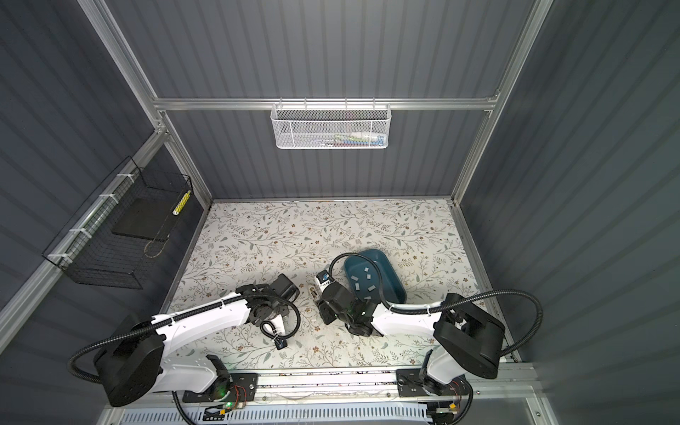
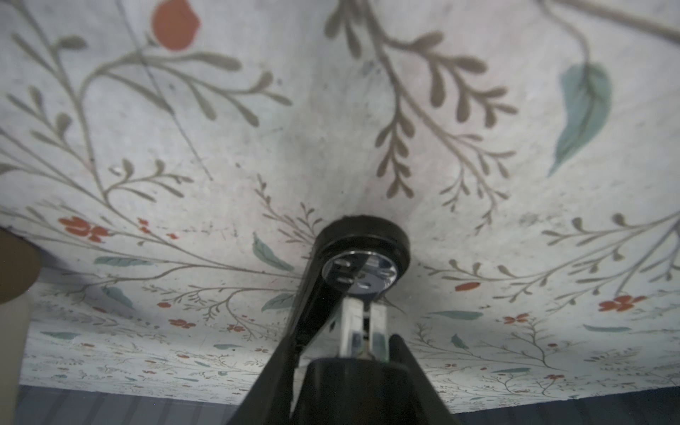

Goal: Load the staples into the stapler
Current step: 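Lower the cream stapler with the right gripper while the left moves to the black stapler, then grasp the black stapler with the left gripper and lift it, then bring the right gripper to the black stapler's top arm held by the left gripper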

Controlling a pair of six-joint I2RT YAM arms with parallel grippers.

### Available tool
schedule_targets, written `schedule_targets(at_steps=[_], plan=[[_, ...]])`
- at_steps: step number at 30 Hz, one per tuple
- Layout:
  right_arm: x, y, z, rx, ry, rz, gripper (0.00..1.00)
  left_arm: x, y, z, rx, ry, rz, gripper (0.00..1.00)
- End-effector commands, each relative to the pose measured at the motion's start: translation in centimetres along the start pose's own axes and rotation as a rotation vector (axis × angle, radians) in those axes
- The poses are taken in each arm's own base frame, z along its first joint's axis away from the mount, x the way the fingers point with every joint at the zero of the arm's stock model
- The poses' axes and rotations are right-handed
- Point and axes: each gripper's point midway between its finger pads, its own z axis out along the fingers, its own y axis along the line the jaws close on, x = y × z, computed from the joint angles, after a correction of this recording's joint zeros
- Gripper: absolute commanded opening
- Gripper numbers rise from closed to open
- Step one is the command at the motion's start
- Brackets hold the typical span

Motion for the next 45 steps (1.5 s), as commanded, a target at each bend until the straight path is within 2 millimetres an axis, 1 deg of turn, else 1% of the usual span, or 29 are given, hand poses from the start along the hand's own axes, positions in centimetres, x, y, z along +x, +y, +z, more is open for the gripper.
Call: schedule_targets(at_steps=[1,4,5,9,12,14,16,18,19,20,21,24,26,27,29,31,32,35,36,39,45], plan=[[-0.3,-0.3,-0.3,-0.001,-0.023,-0.001,0.47,-0.4,0.5,-0.7,0.017,-0.032,-0.022,0.32],[-0.3,-0.4,-0.3,-0.001,-0.022,0.002,0.46,-1.0,2.0,-1.6,-0.025,-0.083,-0.075,0.19],[-0.3,-0.4,-0.2,-0.003,-0.022,0.002,0.46,-1.1,2.4,-2.0,-0.033,-0.103,-0.097,0.17],[-0.2,-0.6,-0.3,-0.004,-0.025,0.009,0.46,-1.2,3.5,-2.6,-0.058,-0.133,-0.147,0.15],[-0.3,-0.7,-0.5,-0.007,-0.039,0.016,0.46,-1.1,3.7,-2.7,-0.062,-0.137,-0.16,0.15],[-0.4,-0.9,-0.9,-0.007,-0.059,0.025,0.46,-1.1,4.0,-2.8,-0.073,-0.141,-0.173,0.14],[-0.8,-1.1,-1.5,-0.007,-0.099,0.043,0.47,-1.0,4.8,-3.3,-0.109,-0.157,-0.207,0.11],[-1.1,-1.1,-2.4,-0.033,-0.156,0.06,0.44,-0.9,6.4,-4.7,-0.171,-0.195,-0.269,0.05],[-1.4,-1.0,-2.9,-0.051,-0.187,0.071,0.39,-0.8,7.2,-5.3,-0.205,-0.213,-0.301,0.03],[-1.7,-1.0,-3.6,-0.07,-0.223,0.083,0.33,-0.5,8.3,-6.3,-0.249,-0.233,-0.346,0.0],[-2.0,-0.8,-4.4,-0.097,-0.268,0.096,0.3,-0.2,9.4,-7.3,-0.296,-0.259,-0.4,0.0],[-2.6,-1.1,-6.4,-0.129,-0.363,0.13,0.33,0.6,12.1,-10.2,-0.425,-0.328,-0.512,0.0],[-2.6,-1.6,-7.4,-0.13,-0.406,0.143,0.35,1.4,13.6,-11.7,-0.512,-0.346,-0.582,0.0],[-3.1,-1.9,-8.1,-0.128,-0.438,0.162,0.37,1.9,14.3,-12.5,-0.556,-0.353,-0.626,0.0],[-3.2,-2.1,-8.9,-0.135,-0.461,0.196,0.42,2.3,14.5,-12.9,-0.586,-0.353,-0.649,0.0],[-3.5,-1.8,-9.4,-0.158,-0.45,0.225,0.45,2.2,14.5,-12.9,-0.602,-0.356,-0.661,0.0],[-3.5,-1.5,-9.7,-0.178,-0.436,0.235,0.45,2.3,14.5,-13.1,-0.615,-0.359,-0.668,0.0],[-3.9,0.7,-10.9,-0.313,-0.446,0.208,0.44,2.5,14.9,-14.2,-0.672,-0.376,-0.692,0.0],[-3.9,1.0,-11.1,-0.34,-0.456,0.218,0.45,2.4,14.9,-14.6,-0.68,-0.392,-0.691,0.0],[-3.9,1.2,-10.9,-0.352,-0.436,0.251,0.45,1.6,14.8,-14.9,-0.675,-0.43,-0.659,0.0],[-4.6,1.8,-9.9,-0.354,-0.409,0.263,0.45,1.3,14.9,-15.0,-0.676,-0.45,-0.643,0.0]])
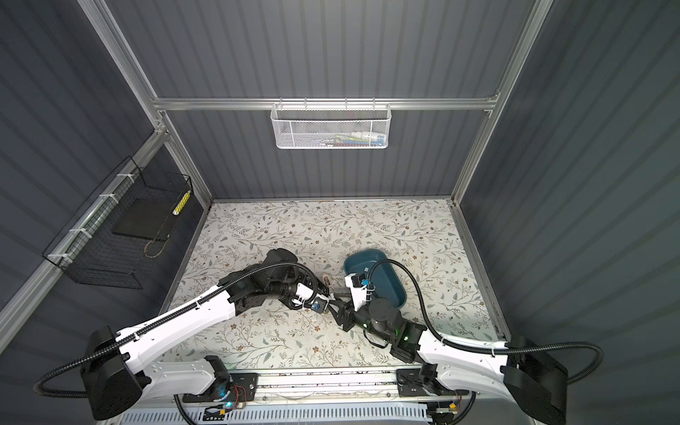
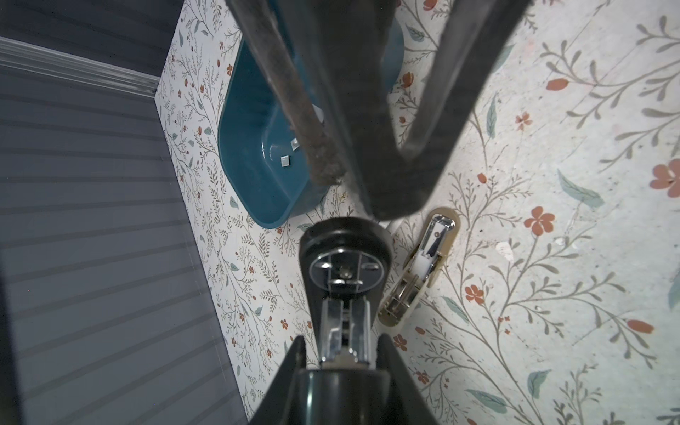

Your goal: Load the staples into the stapler

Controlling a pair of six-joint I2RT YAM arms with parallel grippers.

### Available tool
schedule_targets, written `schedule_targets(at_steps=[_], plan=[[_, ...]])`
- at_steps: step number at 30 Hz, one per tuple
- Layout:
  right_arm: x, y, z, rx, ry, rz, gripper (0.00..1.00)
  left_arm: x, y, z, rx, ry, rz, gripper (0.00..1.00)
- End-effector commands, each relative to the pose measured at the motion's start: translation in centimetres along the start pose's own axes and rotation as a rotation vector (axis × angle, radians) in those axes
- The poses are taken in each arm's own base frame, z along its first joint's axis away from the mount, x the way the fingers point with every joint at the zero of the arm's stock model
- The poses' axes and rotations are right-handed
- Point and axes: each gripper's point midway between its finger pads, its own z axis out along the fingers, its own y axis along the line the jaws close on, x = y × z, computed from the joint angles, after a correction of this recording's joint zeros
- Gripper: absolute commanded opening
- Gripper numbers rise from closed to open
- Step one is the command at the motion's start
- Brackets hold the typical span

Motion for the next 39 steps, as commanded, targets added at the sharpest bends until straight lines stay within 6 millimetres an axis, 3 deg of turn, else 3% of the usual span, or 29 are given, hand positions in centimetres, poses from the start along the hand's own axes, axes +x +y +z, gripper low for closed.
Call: schedule_targets(at_steps=[1,9,20,34,39], plan=[[-1.3,1.0,0.7,-0.026,-0.017,0.026,0.44,-1.4,1.3,-0.8,-0.054,-0.061,0.005,0.0],[-1.9,0.4,1.9,0.029,-0.028,0.06,0.39,-2.5,1.3,-1.8,-0.063,-0.121,0.02,0.0],[-0.2,-2.1,3.2,0.141,0.0,0.098,0.21,-3.6,1.9,-4.9,-0.136,-0.171,0.042,0.0],[0.9,-2.6,4.5,0.148,0.019,0.117,0.18,-3.7,2.7,-9.0,-0.206,-0.28,0.015,0.0],[1.2,-2.8,4.6,0.154,0.02,0.116,0.16,-3.2,2.5,-9.4,-0.186,-0.307,-0.006,0.0]])
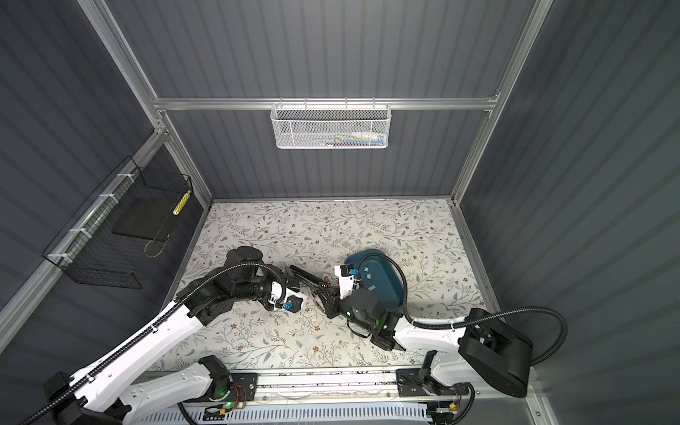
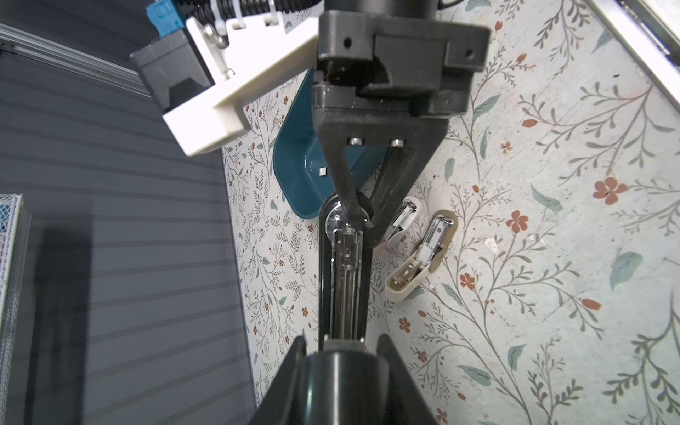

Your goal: Load the staples into the stapler

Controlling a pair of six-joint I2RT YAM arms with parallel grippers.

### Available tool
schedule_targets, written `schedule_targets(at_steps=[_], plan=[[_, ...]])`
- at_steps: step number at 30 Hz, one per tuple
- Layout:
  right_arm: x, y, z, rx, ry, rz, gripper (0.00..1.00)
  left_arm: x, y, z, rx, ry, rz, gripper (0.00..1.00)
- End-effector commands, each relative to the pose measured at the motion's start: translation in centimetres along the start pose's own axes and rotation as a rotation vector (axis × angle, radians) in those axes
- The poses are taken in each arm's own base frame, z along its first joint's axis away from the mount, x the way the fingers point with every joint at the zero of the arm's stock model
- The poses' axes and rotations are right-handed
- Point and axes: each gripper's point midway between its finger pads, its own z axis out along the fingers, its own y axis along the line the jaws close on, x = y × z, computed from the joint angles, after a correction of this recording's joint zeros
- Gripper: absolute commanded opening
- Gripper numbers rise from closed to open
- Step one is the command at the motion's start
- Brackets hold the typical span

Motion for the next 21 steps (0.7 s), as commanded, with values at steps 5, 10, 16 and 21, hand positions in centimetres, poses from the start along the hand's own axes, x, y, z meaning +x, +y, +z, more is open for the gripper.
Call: schedule_targets(at_steps=[5,10,16,21], plan=[[2.1,-3.0,-0.1,0.112,0.048,-0.02,0.19,-2.8,3.0,-2.7,-0.075,-0.206,-0.003,0.0],[2.3,-2.8,0.0,0.097,0.053,-0.032,0.34,-2.0,4.4,-4.9,-0.128,-0.294,-0.078,0.0],[2.1,-3.6,0.1,0.134,0.039,-0.043,0.35,-1.3,4.7,-5.7,-0.1,-0.362,-0.132,0.0],[1.4,-1.6,-0.8,0.034,0.032,-0.125,0.42,-0.4,4.6,-5.1,-0.091,-0.329,-0.137,0.0]])
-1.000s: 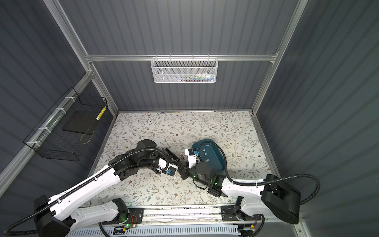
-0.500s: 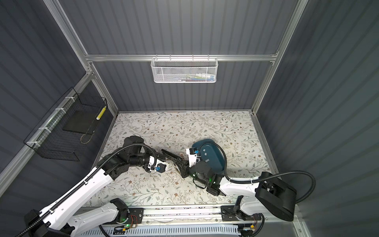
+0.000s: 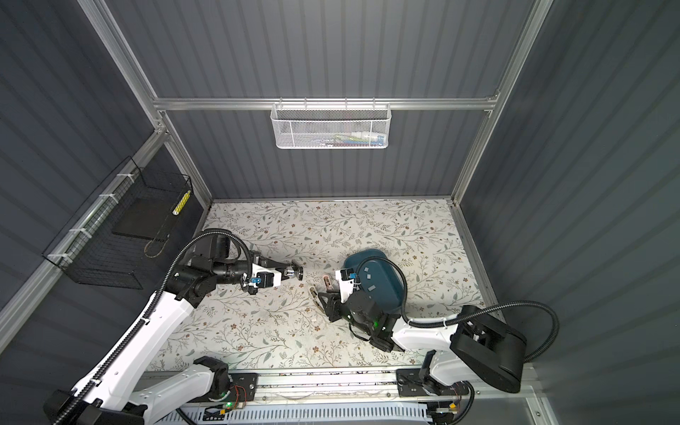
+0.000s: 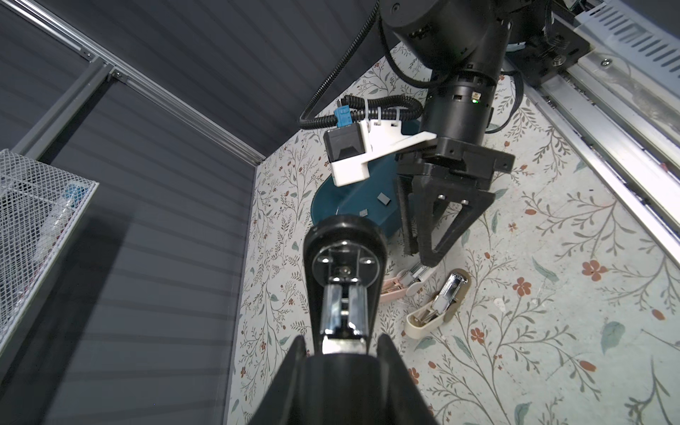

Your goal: Load the staples into the stapler

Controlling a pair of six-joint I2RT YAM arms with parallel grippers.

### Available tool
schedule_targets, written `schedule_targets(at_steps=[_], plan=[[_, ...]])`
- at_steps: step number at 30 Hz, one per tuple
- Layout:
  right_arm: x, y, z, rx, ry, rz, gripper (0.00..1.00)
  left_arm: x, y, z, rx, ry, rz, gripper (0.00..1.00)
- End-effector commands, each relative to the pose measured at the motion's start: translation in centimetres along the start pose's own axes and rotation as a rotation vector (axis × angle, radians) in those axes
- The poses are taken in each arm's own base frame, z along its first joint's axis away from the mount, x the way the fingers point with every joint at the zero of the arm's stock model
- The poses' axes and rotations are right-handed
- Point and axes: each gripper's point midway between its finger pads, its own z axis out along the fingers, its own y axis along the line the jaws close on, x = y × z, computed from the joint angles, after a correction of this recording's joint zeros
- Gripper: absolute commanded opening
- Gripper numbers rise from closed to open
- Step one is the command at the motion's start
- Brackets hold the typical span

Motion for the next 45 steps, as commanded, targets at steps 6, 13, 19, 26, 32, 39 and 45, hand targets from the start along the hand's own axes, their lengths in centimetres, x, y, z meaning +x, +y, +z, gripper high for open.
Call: schedule_targets(at_steps=[6,13,19,26,32,39,45], plan=[[-4.8,6.9,-4.7,-0.179,-0.067,-0.279,0.33,0.1,0.6,0.5,0.003,-0.031,0.02,0.0],[-8.1,11.8,-7.2,-0.26,-0.118,-0.325,0.28,0.6,0.4,1.0,0.021,-0.03,0.002,0.0],[-9.3,12.2,-4.2,-0.159,-0.088,-0.322,0.26,-0.1,0.2,0.9,0.024,-0.057,0.008,0.0],[-8.6,10.8,-0.2,-0.014,-0.028,-0.336,0.25,-0.5,0.2,0.7,0.025,-0.07,0.013,0.0],[-8.1,6.6,0.5,0.116,-0.037,-0.281,0.23,-1.5,0.1,0.4,0.032,-0.107,0.019,0.0],[-7.2,1.5,0.8,0.143,-0.037,-0.161,0.2,-2.5,0.0,0.0,0.043,-0.15,0.021,0.0],[-6.6,1.8,1.4,0.094,-0.024,-0.218,0.3,-3.8,0.0,-0.5,0.053,-0.197,0.019,0.0]])
